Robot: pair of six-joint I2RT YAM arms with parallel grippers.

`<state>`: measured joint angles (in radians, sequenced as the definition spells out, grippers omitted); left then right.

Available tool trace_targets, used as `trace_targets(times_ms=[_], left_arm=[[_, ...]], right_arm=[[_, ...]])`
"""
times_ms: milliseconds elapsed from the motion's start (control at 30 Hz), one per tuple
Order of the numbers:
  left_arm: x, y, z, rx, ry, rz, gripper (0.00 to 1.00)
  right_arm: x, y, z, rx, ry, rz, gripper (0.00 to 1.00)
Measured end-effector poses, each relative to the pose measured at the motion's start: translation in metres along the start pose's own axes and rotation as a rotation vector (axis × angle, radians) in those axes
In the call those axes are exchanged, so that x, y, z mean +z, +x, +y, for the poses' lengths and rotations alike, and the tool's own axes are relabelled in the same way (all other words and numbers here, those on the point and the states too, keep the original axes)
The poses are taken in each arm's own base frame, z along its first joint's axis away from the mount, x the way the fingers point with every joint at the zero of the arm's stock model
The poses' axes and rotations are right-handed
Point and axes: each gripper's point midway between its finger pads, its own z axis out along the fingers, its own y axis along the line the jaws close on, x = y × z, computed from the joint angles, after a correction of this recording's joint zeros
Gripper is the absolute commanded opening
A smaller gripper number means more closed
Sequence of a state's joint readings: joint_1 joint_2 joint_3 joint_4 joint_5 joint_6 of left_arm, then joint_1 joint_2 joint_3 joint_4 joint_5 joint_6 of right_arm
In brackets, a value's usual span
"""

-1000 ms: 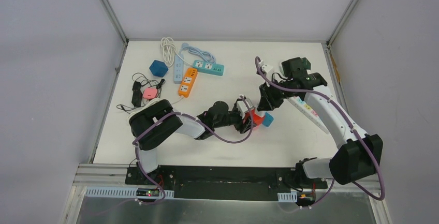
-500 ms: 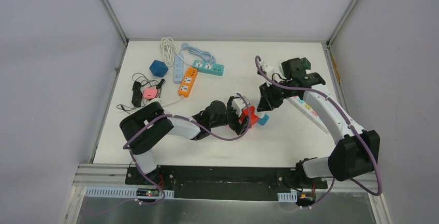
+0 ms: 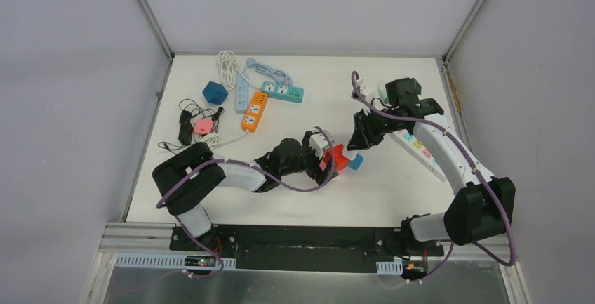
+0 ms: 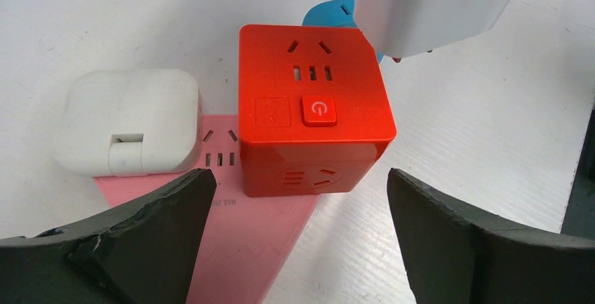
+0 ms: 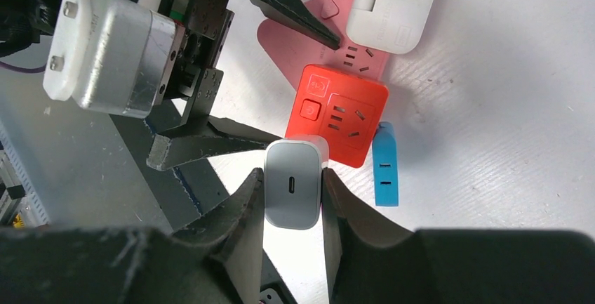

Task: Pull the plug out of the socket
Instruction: Remove the plug from the socket, then place the plug at the center of the board.

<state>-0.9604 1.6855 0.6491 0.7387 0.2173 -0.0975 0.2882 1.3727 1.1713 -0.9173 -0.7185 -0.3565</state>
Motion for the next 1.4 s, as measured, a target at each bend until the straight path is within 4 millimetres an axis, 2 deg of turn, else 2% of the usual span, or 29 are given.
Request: trace_targets(times_ms=[467,733,933,1100,1267,1400], left_arm=[[-0.023,-0.012,-0.004,-0.007,-0.01,-0.03,0.99],[-0.04,-0.035,-0.009,0.006,-0.004,-0.095,0.99],[-0.052,-0.063,-0.016,0.016,0.012,-0.18,0.99],[-0.05,-0.076,-0.02,-0.012,0.028,-0.211,0.98],[-0.04,-0.096,-0.023,-0.053,0.039,-0.255,0.95],[-0.031,-0.103,-0.02,-0.071,0.025,-0.271,0.93]], right_arm=[[-0.001,-0.002,0.006,0.025,-0.047,-0.021,0.0],[-0.003,-0.007,0.012,0.053,-0.094,-0.048,0.0],[-0.001,-0.012,0.019,0.099,-0.159,-0.068,0.0],[0.005,-0.013,0.02,0.163,-0.212,-0.075,0.0],[0.009,-0.014,0.019,0.213,-0.238,-0.079,0.0],[0.009,-0.017,0.02,0.23,-0.251,-0.093,0.0]])
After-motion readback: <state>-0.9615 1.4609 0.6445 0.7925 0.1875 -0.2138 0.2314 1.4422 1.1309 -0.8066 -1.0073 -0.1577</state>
